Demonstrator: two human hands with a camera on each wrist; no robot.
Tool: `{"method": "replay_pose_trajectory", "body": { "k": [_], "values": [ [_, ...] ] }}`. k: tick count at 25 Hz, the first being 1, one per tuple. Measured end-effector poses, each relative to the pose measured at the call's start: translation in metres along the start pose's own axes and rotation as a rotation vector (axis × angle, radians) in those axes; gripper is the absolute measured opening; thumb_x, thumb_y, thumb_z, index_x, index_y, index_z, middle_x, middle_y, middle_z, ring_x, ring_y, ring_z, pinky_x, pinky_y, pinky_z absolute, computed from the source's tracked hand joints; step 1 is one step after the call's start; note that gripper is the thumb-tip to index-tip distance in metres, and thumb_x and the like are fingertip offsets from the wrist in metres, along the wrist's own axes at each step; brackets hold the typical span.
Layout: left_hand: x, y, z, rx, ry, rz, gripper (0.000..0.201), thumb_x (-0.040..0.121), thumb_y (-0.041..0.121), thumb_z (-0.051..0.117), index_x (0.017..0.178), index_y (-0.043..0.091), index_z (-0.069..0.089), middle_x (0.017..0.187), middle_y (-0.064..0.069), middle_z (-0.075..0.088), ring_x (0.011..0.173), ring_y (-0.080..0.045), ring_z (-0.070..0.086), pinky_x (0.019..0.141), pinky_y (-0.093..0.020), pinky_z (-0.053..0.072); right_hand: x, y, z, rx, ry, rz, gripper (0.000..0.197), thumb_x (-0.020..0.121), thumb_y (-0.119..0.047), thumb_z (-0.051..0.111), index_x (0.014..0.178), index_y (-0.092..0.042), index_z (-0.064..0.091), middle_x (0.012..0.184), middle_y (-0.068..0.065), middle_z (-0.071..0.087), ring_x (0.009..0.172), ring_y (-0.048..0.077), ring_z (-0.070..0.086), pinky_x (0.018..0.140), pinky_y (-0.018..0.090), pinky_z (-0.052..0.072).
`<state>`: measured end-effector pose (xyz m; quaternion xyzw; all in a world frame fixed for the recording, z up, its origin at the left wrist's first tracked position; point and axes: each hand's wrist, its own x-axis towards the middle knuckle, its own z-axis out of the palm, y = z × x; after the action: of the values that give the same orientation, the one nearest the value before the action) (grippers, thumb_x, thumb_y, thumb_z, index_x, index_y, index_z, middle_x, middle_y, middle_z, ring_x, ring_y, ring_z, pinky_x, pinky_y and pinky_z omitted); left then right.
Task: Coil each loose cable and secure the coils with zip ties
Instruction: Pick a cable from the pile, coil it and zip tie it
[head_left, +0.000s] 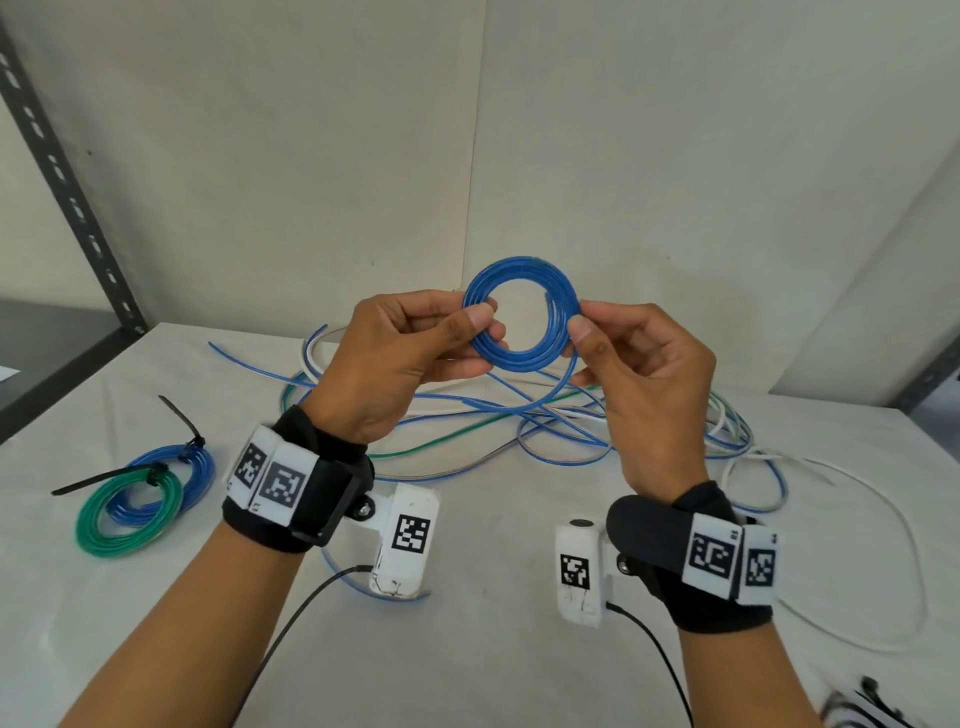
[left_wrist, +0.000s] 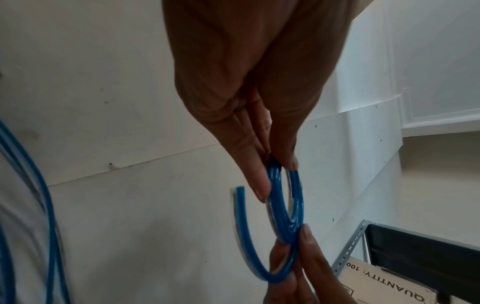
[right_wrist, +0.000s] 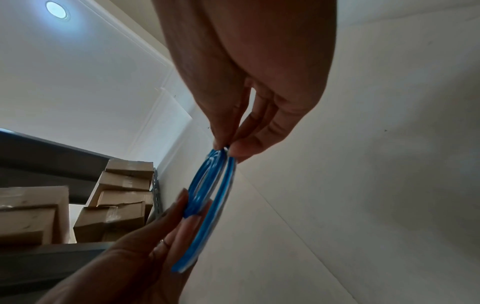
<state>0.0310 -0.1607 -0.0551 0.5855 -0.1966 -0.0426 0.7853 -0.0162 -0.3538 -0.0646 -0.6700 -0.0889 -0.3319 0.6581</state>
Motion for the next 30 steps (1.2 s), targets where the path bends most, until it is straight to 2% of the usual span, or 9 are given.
{"method": "replay_pose_trajectory", "body": {
  "k": [3, 6, 11, 13, 15, 18, 23, 27, 30],
  "values": [
    [0.000, -0.003, 0.005, -0.026, 0.005, -0.002, 0.030, 0.078, 0.024, 0.071, 0.103, 0.005, 0.074, 0.089, -0.011, 0.077, 0.083, -0.023, 0.075, 0.076, -0.031, 0.063, -0.001, 0.002, 0.001, 0.030, 0.068, 0.037, 0.008, 0.090, -0.012, 0.073, 0.097, -0.010, 0.072, 0.089, 0.003, 0.078, 0.080, 0.018, 0.073, 0.065, 0.027, 0.057],
    [-0.001, -0.007, 0.012, -0.084, 0.027, 0.005, 0.029, 0.078, 0.022, 0.071, 0.102, 0.006, 0.074, 0.089, -0.011, 0.077, 0.082, -0.021, 0.075, 0.072, -0.028, 0.062, -0.005, 0.000, 0.008, 0.116, 0.046, 0.090, 0.018, 0.089, -0.008, 0.072, 0.107, -0.008, 0.067, 0.095, 0.011, 0.078, 0.087, 0.026, 0.076, 0.071, 0.033, 0.060],
    [0.000, -0.006, 0.010, 0.025, 0.018, 0.012, 0.031, 0.080, 0.019, 0.075, 0.108, 0.006, 0.073, 0.097, -0.014, 0.077, 0.089, -0.024, 0.075, 0.079, -0.032, 0.062, -0.004, -0.004, 0.011, 0.125, 0.011, 0.063, 0.027, 0.088, -0.002, 0.072, 0.112, -0.012, 0.064, 0.094, 0.013, 0.078, 0.083, 0.028, 0.076, 0.064, 0.029, 0.058],
    [0.001, -0.001, -0.002, 0.196, -0.023, 0.014, 0.042, 0.079, 0.019, 0.079, 0.119, 0.009, 0.070, 0.105, -0.011, 0.076, 0.095, -0.026, 0.075, 0.082, -0.033, 0.061, 0.000, -0.002, -0.002, 0.001, -0.147, 0.033, 0.026, 0.089, -0.002, 0.072, 0.110, -0.016, 0.069, 0.093, 0.010, 0.078, 0.082, 0.029, 0.075, 0.067, 0.035, 0.059],
    [0.001, 0.004, -0.013, 0.388, -0.148, -0.014, 0.048, 0.077, 0.019, 0.082, 0.123, 0.013, 0.070, 0.106, -0.005, 0.077, 0.096, -0.022, 0.075, 0.085, -0.030, 0.060, 0.000, 0.000, -0.012, -0.199, -0.409, 0.032, 0.027, 0.089, -0.003, 0.072, 0.110, -0.020, 0.074, 0.094, 0.004, 0.077, 0.085, 0.025, 0.075, 0.076, 0.042, 0.061],
    [-0.001, 0.005, -0.017, 0.668, -0.355, -0.043, 0.025, 0.084, 0.016, 0.080, 0.109, 0.014, 0.078, 0.091, -0.005, 0.079, 0.088, -0.021, 0.076, 0.084, -0.032, 0.061, -0.002, 0.003, -0.016, -0.397, -0.571, 0.013, 0.025, 0.089, -0.007, 0.074, 0.111, -0.019, 0.077, 0.095, -0.007, 0.077, 0.086, 0.013, 0.074, 0.079, 0.032, 0.060],
    [-0.001, 0.001, -0.018, 0.768, -0.345, -0.081, 0.011, 0.084, 0.017, 0.082, 0.094, 0.015, 0.081, 0.080, -0.006, 0.078, 0.080, -0.020, 0.076, 0.078, -0.032, 0.063, -0.004, 0.005, -0.013, -0.426, -0.581, -0.010, 0.024, 0.090, -0.011, 0.073, 0.112, -0.021, 0.077, 0.092, -0.012, 0.075, 0.083, 0.011, 0.073, 0.073, 0.018, 0.052],
    [0.001, 0.001, -0.021, 0.835, -0.259, 0.020, 0.010, 0.082, 0.017, 0.083, 0.092, 0.014, 0.081, 0.076, -0.003, 0.077, 0.074, -0.019, 0.076, 0.076, -0.038, 0.062, -0.002, 0.009, -0.011, -0.352, -0.515, 0.010, 0.024, 0.092, -0.012, 0.071, 0.110, -0.027, 0.076, 0.098, -0.011, 0.077, 0.089, 0.011, 0.073, 0.079, 0.029, 0.058],
    [0.004, 0.002, -0.027, 0.751, -0.135, 0.047, 0.015, 0.081, 0.015, 0.084, 0.095, 0.011, 0.081, 0.078, -0.007, 0.078, 0.077, -0.023, 0.076, 0.079, -0.040, 0.062, -0.001, 0.013, -0.010, -0.317, -0.335, 0.000, 0.020, 0.089, -0.011, 0.075, 0.101, -0.027, 0.076, 0.093, -0.008, 0.078, 0.084, 0.012, 0.074, 0.079, 0.036, 0.060]
  ]
}}
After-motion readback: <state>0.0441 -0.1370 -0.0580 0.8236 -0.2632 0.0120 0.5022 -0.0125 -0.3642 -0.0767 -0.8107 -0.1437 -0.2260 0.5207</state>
